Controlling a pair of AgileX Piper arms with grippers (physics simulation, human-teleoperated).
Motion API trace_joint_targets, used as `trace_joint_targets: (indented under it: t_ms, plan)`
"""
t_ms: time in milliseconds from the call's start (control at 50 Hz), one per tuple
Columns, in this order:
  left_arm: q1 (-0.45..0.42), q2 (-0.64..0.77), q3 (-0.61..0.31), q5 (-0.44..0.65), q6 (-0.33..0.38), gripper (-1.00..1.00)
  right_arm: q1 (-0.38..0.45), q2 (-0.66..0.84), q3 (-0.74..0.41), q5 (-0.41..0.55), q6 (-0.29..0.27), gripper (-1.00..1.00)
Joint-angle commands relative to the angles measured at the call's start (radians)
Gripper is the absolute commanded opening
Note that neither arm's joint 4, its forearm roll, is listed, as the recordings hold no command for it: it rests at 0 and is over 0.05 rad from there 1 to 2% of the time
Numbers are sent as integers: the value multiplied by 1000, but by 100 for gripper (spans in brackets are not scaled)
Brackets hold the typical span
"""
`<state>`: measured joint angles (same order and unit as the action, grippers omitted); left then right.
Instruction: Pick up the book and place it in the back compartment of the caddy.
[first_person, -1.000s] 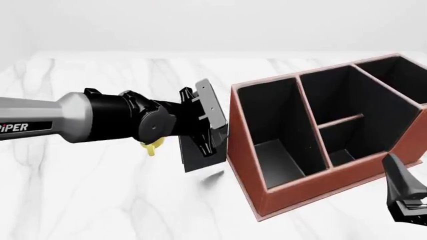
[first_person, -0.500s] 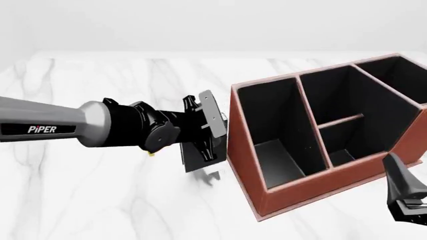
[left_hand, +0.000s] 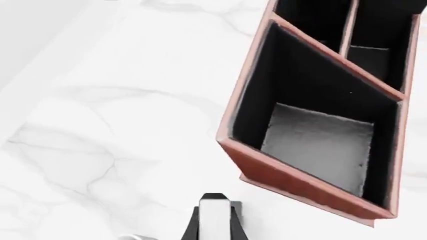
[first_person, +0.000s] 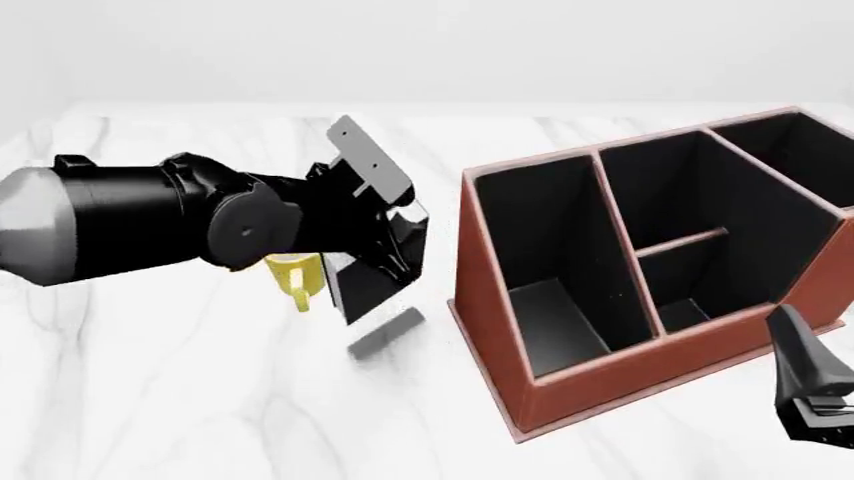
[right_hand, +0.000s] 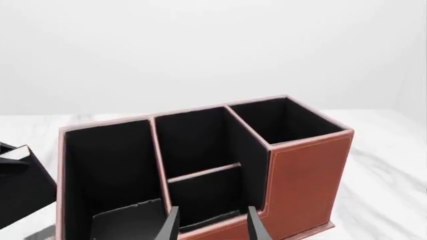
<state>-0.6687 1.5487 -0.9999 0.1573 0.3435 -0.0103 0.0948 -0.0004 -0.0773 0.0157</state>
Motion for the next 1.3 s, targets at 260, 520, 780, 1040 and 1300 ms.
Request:
trace_joint_targets:
  t_ms: [260,520,780,1040,1300]
  plan:
    - [-203,66,-1554,1062,79,-100,0,-19,0,13,-9,100]
    - [-339,165,-1768,1062,61,-100,3,-38,0,29,-9,100]
    - [-481,87,-1315,681,-7,-100,3,-39,0,30,-15,100]
    - [-528,110,-975,369,-74,-100,5,-28,0,21,-11,100]
    - [-545,187,-870,229,-56,-100,4,-14,0,9,-8,100]
